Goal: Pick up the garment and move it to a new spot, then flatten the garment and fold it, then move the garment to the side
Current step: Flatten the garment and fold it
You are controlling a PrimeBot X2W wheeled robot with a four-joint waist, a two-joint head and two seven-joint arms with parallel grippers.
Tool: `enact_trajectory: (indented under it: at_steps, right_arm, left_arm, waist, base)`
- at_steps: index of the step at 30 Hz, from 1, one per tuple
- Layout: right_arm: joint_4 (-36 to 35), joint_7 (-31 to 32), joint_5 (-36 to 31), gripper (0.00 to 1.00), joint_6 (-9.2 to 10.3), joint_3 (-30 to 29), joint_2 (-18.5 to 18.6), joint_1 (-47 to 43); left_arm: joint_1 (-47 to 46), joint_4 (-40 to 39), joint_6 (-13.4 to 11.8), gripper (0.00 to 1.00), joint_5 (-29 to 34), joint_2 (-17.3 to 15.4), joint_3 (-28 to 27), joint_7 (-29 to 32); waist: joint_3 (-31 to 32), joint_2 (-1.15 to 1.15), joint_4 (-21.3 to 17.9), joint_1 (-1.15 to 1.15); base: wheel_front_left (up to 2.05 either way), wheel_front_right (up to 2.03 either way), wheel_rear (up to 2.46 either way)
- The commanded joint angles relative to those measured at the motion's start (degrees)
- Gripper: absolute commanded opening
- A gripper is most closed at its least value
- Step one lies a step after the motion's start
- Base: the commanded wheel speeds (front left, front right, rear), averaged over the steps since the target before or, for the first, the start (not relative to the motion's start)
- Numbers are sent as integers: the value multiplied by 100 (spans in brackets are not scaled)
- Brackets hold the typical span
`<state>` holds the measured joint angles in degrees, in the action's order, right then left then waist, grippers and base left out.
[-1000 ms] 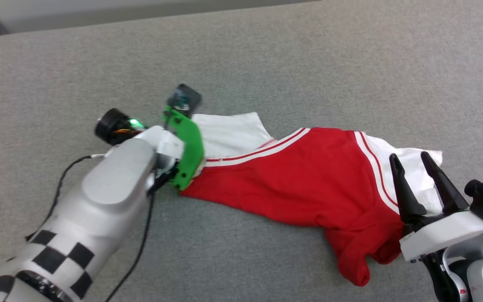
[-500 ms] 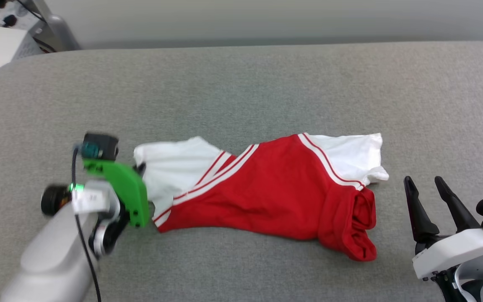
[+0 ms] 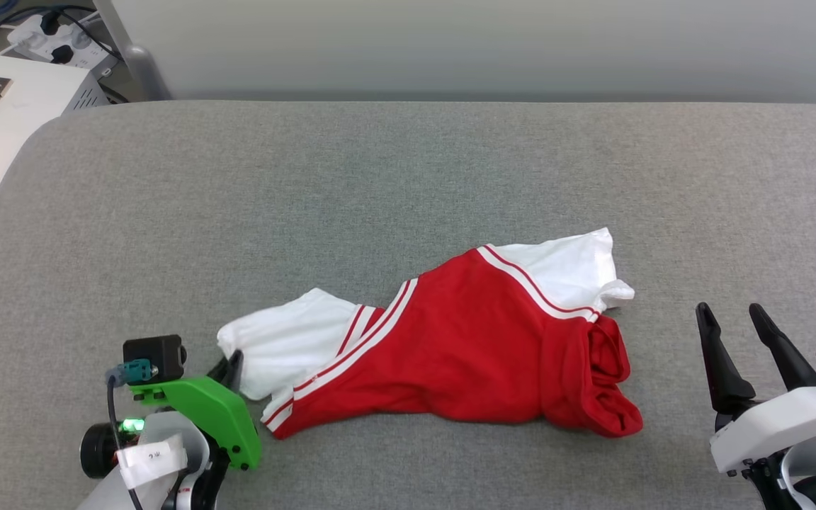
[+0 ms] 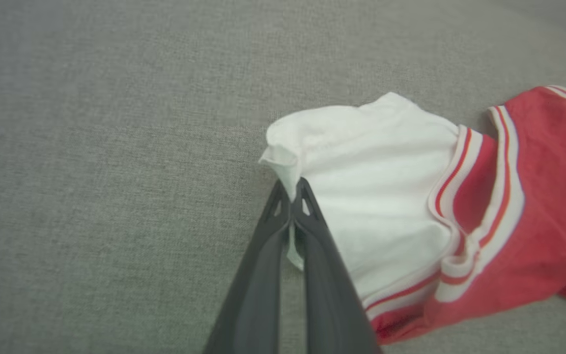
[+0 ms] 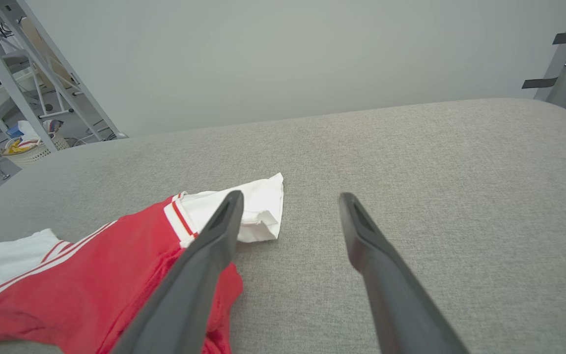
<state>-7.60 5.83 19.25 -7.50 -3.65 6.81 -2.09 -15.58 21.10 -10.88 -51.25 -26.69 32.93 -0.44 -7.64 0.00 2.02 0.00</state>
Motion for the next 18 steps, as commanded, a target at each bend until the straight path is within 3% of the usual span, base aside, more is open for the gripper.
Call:
enact_trajectory:
  at_steps: [1,6,18]
  right_arm:
    - [-7,35,-36,100,1,-24,23,-24]
    - [155,135,13,100,1,-202,51,44]
    - [1304,971,595,100,1,-496,445,900]
  left_arm:
    - [56,-54,-46,100,140,36,-45,-197]
    - [87,-373,-147,100,560,-16,-170,-1142]
    - [158,-1399,-198,100,1405,149,-560,-1452]
  waist:
    - [12,0,-15,0]
    - [73,0,-50,0]
    - [-107,0,255,0]
  base:
    - [0,0,0]
    - [0,0,0]
    - [0,0,0]
